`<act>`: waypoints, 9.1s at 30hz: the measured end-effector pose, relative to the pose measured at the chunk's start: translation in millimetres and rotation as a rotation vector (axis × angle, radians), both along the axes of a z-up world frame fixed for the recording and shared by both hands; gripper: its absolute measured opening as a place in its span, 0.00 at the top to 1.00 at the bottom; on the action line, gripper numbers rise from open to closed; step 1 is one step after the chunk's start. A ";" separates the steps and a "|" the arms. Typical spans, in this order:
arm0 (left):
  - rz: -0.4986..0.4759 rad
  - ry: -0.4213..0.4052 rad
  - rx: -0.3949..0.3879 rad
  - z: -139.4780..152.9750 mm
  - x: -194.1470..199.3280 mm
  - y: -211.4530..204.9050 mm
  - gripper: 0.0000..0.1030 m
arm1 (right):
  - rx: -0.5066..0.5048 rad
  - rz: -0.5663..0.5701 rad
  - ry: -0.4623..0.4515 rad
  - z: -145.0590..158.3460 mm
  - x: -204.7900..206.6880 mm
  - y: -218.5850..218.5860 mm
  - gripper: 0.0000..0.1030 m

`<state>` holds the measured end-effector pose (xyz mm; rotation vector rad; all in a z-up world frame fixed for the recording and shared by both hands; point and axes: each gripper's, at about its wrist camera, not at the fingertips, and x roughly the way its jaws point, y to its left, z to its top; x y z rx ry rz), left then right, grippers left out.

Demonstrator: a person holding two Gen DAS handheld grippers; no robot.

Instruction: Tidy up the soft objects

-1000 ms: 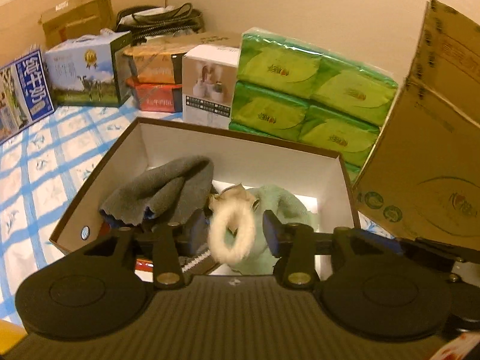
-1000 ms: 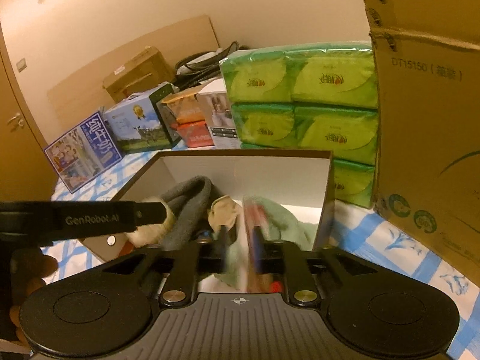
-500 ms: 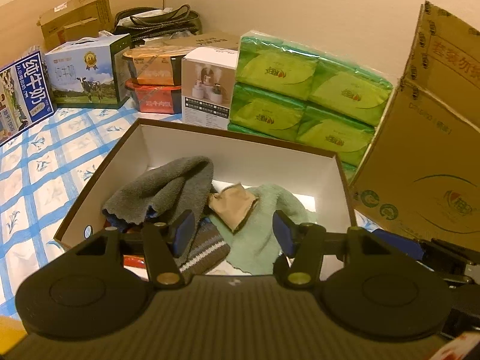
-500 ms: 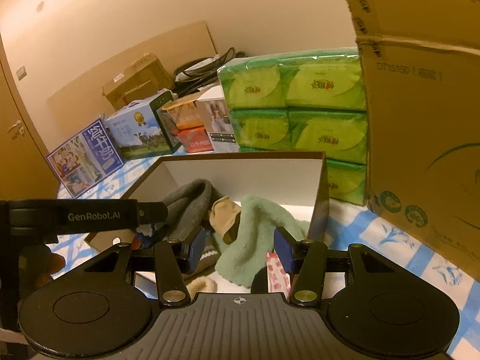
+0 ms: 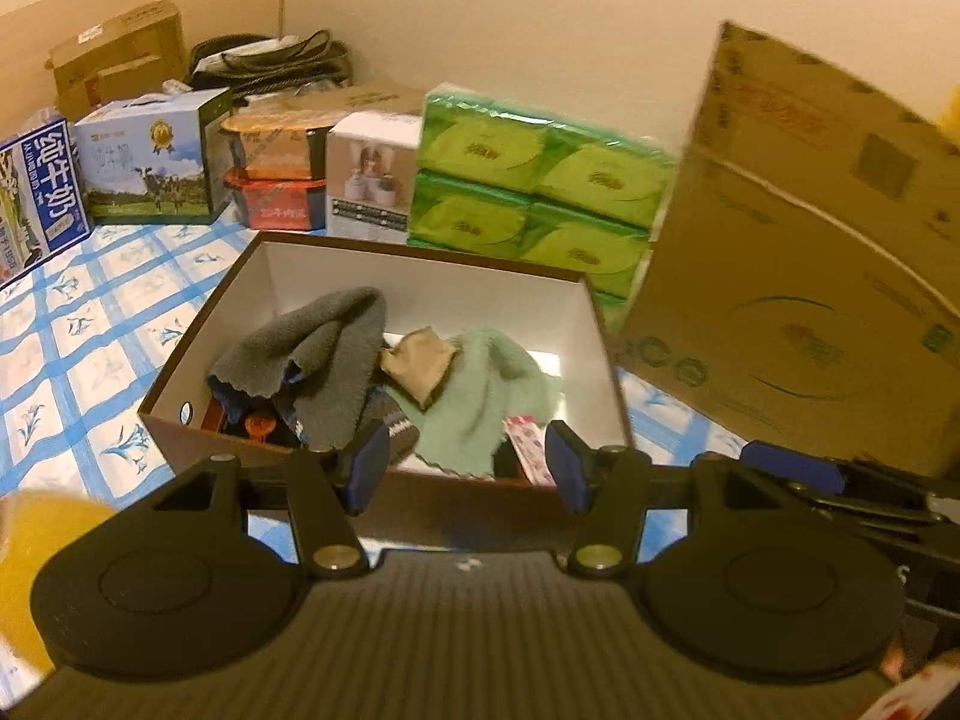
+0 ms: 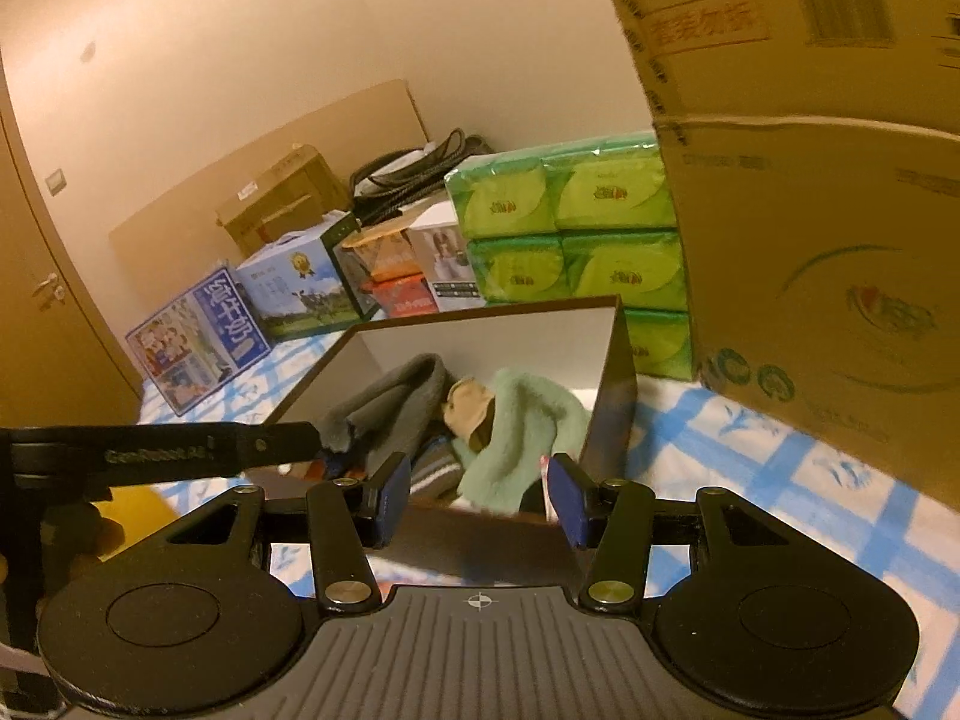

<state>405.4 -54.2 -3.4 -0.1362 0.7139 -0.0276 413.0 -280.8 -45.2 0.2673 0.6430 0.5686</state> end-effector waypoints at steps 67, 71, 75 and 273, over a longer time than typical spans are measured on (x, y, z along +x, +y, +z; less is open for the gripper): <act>0.100 0.101 0.084 -144.5 -221.8 129.0 0.46 | -0.124 0.017 0.151 -110.9 -190.3 131.9 0.45; 0.092 0.100 0.078 -152.4 -208.2 134.5 0.42 | -0.125 0.011 0.154 -116.0 -183.9 136.3 0.42; 0.086 0.099 0.087 -161.0 -193.1 140.3 0.41 | -0.123 0.009 0.162 -121.3 -177.4 140.3 0.40; -0.440 0.086 0.244 -77.8 134.1 167.9 0.70 | -0.238 0.021 0.131 -52.1 123.7 143.3 0.38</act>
